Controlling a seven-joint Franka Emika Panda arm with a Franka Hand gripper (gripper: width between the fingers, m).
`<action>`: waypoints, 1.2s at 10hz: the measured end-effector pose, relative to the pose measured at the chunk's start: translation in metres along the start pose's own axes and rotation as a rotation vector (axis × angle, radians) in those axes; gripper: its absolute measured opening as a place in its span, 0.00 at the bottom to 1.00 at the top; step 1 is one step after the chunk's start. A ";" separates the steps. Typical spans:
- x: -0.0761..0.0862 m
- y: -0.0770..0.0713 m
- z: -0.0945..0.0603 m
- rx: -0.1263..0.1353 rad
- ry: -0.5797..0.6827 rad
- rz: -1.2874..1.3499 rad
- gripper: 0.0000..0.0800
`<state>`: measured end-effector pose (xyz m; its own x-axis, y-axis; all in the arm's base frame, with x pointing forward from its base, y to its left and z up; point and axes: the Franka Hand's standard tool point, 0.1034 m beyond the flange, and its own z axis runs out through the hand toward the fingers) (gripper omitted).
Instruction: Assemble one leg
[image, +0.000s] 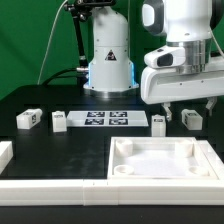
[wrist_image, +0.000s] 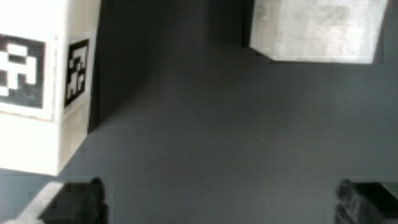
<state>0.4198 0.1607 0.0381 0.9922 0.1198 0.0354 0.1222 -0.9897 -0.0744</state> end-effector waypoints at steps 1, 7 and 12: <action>-0.001 0.000 0.000 -0.002 -0.011 -0.006 0.81; -0.022 -0.018 0.010 -0.054 -0.357 -0.009 0.81; -0.040 -0.013 0.017 -0.104 -0.810 0.005 0.81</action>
Offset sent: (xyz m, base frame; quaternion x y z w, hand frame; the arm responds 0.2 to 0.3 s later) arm -0.0150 0.0170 -0.0045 -0.0514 -0.2502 0.0237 0.9665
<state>0.3786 0.1698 0.0207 0.7088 0.0956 -0.6989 0.1542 -0.9878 0.0212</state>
